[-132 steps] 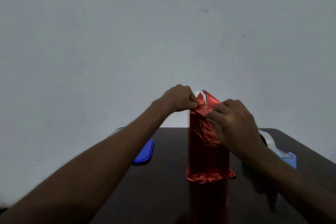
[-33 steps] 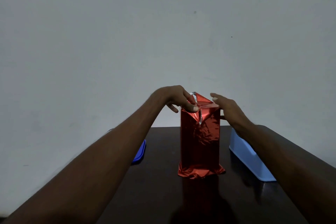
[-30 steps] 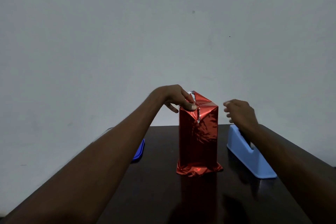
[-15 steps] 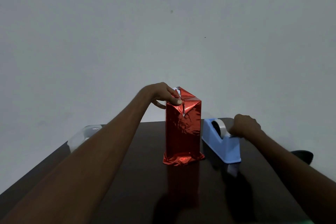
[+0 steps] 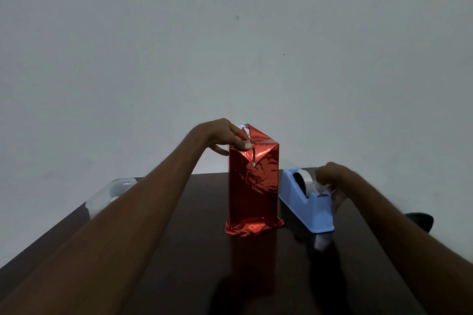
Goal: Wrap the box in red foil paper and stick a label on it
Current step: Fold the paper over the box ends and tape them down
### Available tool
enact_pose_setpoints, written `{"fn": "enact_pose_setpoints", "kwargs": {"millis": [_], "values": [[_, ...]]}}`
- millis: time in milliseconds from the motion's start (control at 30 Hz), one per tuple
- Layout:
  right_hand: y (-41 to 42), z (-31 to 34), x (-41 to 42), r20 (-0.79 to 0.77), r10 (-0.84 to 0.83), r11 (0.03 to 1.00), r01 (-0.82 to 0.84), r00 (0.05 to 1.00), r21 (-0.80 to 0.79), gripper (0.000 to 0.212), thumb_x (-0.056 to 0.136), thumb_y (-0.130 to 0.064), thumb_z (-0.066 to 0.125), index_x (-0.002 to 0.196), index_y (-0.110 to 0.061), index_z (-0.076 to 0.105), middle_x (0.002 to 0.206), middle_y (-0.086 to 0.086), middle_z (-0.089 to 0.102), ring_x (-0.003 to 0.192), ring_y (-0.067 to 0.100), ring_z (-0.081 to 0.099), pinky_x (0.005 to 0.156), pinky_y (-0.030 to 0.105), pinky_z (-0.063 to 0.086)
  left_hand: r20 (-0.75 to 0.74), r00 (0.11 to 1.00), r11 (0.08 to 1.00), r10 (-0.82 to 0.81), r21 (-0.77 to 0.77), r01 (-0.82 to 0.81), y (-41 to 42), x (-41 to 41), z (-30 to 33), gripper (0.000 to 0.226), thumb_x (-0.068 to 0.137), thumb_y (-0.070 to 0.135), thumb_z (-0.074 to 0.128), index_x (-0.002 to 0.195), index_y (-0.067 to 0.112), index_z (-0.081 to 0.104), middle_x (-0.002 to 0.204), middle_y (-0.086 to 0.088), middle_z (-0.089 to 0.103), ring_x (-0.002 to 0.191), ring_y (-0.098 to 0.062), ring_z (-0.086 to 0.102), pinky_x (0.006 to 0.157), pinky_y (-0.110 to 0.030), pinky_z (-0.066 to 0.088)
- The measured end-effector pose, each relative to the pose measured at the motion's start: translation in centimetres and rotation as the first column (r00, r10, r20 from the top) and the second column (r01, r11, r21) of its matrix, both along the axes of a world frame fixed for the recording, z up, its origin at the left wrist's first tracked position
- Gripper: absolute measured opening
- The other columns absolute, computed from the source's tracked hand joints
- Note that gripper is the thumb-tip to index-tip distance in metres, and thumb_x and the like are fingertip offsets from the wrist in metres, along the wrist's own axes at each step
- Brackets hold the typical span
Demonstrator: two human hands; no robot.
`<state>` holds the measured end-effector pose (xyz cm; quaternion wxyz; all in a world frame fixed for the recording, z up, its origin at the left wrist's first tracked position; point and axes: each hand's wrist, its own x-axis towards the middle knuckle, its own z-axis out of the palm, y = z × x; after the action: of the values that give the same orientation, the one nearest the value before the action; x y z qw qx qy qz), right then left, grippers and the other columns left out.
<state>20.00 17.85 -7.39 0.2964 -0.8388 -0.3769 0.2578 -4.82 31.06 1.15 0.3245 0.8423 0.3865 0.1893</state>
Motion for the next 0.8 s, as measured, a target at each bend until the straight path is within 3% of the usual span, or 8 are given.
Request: {"fn": "enact_pose_setpoints", "kwargs": {"millis": [67,167,433,533,633,700,800], "values": [[0.3,-0.2,0.3,-0.053,-0.031,0.992,0.038,0.998,0.123,0.022,0.096,-0.009,0.046,0.074,-0.013,0.044,0.079,0.011,0.05,0.063,0.026,0.051,0.061,0.041,0.049,0.009,1.0,1.0,-0.01,-0.001,0.01,0.2,-0.1,0.0,0.04,0.077,0.029,0.083,0.116,0.023,0.073,0.111,0.01,0.064,0.109,-0.008,0.057,0.078,-0.031,0.059],[-0.1,-0.6,0.7,-0.125,-0.094,0.967,0.121,0.988,0.224,0.027,0.098,-0.011,0.037,0.071,-0.016,0.036,0.076,0.006,0.04,0.062,0.021,0.041,0.059,0.036,0.043,0.018,1.0,1.0,-0.023,-0.008,0.023,0.3,-0.1,-0.1,0.038,0.078,0.029,0.082,0.115,0.025,0.074,0.107,0.013,0.065,0.103,-0.004,0.058,0.073,-0.026,0.057],[-2.7,-4.3,1.3,-0.388,-0.099,0.845,0.283,0.916,0.454,0.018,0.093,-0.002,0.056,0.076,-0.003,0.049,0.073,0.011,0.044,0.061,0.027,0.044,0.051,0.036,0.043,0.023,0.999,0.999,-0.031,-0.012,0.031,0.3,-0.1,-0.4,0.037,0.078,0.031,0.082,0.113,0.027,0.074,0.107,0.013,0.067,0.1,-0.002,0.058,0.072,-0.026,0.056],[-3.3,-4.8,0.7,-0.408,-0.103,0.808,0.316,0.907,0.498,0.004,0.09,0.001,0.059,0.089,0.004,0.058,0.078,0.015,0.05,0.071,0.027,0.052,0.064,0.044,0.051,0.02,0.999,0.999,-0.035,-0.003,0.035,0.3,-0.1,-0.4,0.04,0.077,0.032,0.082,0.116,0.027,0.073,0.109,0.014,0.064,0.099,-0.003,0.056,0.07,-0.025,0.056],[-3.1,-4.6,0.6,-0.416,-0.138,0.807,0.346,0.899,0.478,0.001,0.088,0.007,0.062,0.088,0.006,0.062,0.085,0.019,0.06,0.079,0.031,0.061,0.074,0.049,0.056,0.019,0.999,0.999,-0.037,-0.008,0.038,0.4,-0.1,-0.4,0.04,0.077,0.033,0.082,0.116,0.028,0.073,0.109,0.014,0.064,0.101,-0.004,0.056,0.07,-0.025,0.055],[-2.7,-4.7,0.9,-0.424,-0.184,0.805,0.384,0.887,0.452,0.013,0.085,0.01,0.063,0.098,0.011,0.065,0.097,0.025,0.066,0.092,0.039,0.066,0.08,0.053,0.058,0.019,0.999,0.999,-0.036,-0.009,0.036,0.5,-0.1,-0.4,0.043,0.076,0.034,0.082,0.117,0.027,0.072,0.111,0.013,0.064,0.105,-0.006,0.056,0.074,-0.028,0.056],[-2.6,-5.4,0.9,-0.451,-0.201,0.77,0.425,0.869,0.476,0.008,0.082,0.011,0.063,0.085,0.005,0.067,0.101,0.026,0.069,0.095,0.04,0.068,0.081,0.053,0.059,0.021,0.999,1.0,-0.03,-0.008,0.03,0.6,-0.1,-0.6,0.045,0.076,0.033,0.082,0.119,0.026,0.071,0.118,0.008,0.063,0.111,-0.01,0.055,0.076,-0.029,0.057]]}}
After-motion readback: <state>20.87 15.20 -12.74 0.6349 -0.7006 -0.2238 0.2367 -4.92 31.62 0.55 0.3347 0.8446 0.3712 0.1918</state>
